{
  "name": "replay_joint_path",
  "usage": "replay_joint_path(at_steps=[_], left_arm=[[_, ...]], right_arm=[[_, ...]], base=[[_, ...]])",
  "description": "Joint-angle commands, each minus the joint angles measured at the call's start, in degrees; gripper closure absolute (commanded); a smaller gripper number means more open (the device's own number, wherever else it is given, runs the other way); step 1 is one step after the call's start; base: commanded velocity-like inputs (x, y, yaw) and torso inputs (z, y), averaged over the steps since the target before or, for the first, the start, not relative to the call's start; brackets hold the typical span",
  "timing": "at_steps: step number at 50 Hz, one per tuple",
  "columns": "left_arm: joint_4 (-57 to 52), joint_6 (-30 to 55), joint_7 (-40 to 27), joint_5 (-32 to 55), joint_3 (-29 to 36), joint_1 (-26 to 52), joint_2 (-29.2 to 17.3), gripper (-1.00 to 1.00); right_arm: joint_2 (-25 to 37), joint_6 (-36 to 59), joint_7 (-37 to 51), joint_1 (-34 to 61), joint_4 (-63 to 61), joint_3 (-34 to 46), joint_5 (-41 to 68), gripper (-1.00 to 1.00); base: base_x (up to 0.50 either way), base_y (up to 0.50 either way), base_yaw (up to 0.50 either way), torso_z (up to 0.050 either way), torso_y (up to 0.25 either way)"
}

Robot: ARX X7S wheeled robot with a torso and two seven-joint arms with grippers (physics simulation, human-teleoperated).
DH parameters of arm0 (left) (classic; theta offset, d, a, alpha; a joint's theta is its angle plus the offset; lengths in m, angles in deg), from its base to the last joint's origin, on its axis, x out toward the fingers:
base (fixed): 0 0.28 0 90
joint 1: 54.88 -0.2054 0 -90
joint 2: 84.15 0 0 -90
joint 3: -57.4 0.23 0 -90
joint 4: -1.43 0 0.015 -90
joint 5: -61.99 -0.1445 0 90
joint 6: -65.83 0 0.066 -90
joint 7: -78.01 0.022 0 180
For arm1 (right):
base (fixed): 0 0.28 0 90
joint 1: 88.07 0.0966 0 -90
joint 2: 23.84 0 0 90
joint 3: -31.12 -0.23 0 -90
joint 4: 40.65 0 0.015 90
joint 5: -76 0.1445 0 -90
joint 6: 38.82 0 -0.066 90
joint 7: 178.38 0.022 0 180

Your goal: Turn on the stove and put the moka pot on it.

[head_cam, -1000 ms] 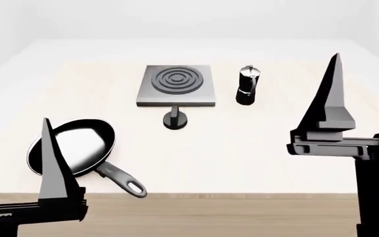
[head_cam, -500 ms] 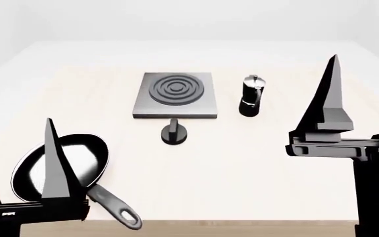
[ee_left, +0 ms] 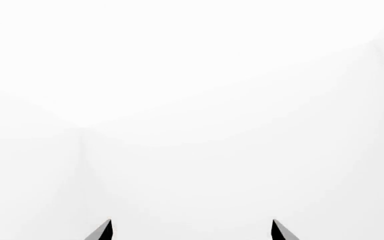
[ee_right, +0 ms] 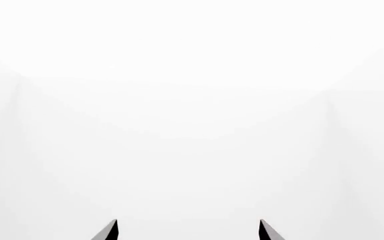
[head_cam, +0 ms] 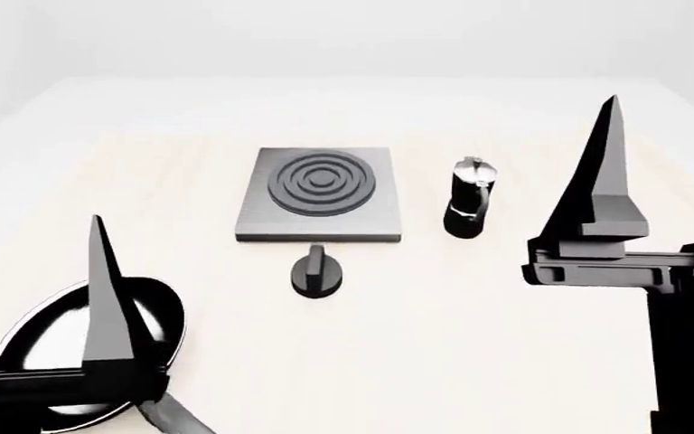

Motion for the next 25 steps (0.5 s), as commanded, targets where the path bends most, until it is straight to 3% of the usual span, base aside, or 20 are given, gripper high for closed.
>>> replay_joint_path(at_steps=[1, 25], left_arm=[[0.0, 0.3, -0.1, 0.1, 0.4, 0.2, 0.0, -1.0], [0.0, 0.7, 0.0, -0.3, 0.7, 0.2, 0.0, -1.0]], right_arm=[[-0.1, -0.8, -0.2, -0.4, 0.2, 1.0, -1.2, -1.0], [0.3, -1.4, 0.1, -0.2, 0.4, 1.9, -1.2, -1.0]], base=[[0.23, 0.0, 0.0, 0.0, 0.0], [0.23, 0.0, 0.0, 0.0, 0.001]])
